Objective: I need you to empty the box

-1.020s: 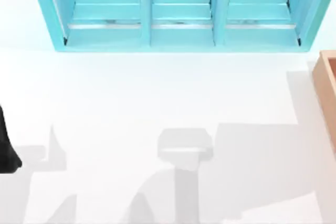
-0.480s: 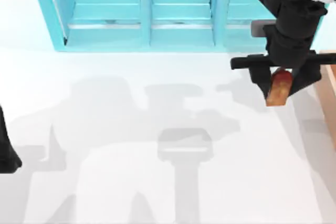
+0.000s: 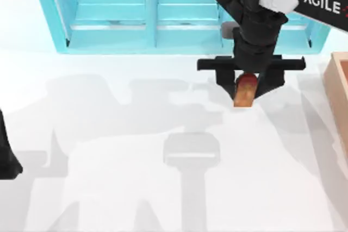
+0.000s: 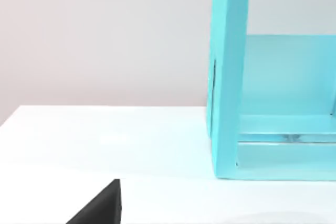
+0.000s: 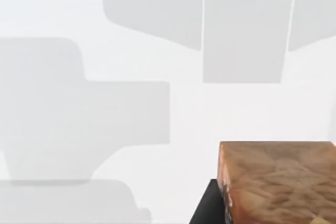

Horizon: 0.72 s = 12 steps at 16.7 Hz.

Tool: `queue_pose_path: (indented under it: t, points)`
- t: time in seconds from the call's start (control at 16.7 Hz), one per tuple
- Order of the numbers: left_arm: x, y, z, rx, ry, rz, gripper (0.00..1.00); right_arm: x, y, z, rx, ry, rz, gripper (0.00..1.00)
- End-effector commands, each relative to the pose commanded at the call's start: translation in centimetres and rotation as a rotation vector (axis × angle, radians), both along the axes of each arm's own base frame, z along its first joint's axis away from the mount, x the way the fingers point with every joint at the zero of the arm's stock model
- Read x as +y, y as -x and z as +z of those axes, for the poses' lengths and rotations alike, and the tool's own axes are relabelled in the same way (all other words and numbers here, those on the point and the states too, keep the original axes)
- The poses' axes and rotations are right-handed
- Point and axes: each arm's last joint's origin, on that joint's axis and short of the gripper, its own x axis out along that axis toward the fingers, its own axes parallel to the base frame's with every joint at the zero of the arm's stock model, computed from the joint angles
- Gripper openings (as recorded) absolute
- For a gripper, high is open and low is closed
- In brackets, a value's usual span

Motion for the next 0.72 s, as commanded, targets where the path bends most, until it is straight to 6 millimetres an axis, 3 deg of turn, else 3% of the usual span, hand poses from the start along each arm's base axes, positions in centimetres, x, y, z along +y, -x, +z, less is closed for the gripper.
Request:
queue_pose_path:
  t: [0.24, 0.54, 0.72]
  points:
    - [0.0, 0.0, 0.0, 0.0, 0.0, 0.0, 1.0, 0.0, 0.1, -0.4, 0.003, 0.0, 0.0, 0.0]
    - [0.0, 0.0, 0.0, 0.0, 0.0, 0.0, 1.0, 0.0, 0.0, -3.7, 0.0, 0.0, 0.0, 0.0]
    - [0.0, 0.0, 0.0, 0.0, 0.0, 0.0, 1.0, 0.0, 0.0, -4.5, 0.0, 0.0, 0.0, 0.0]
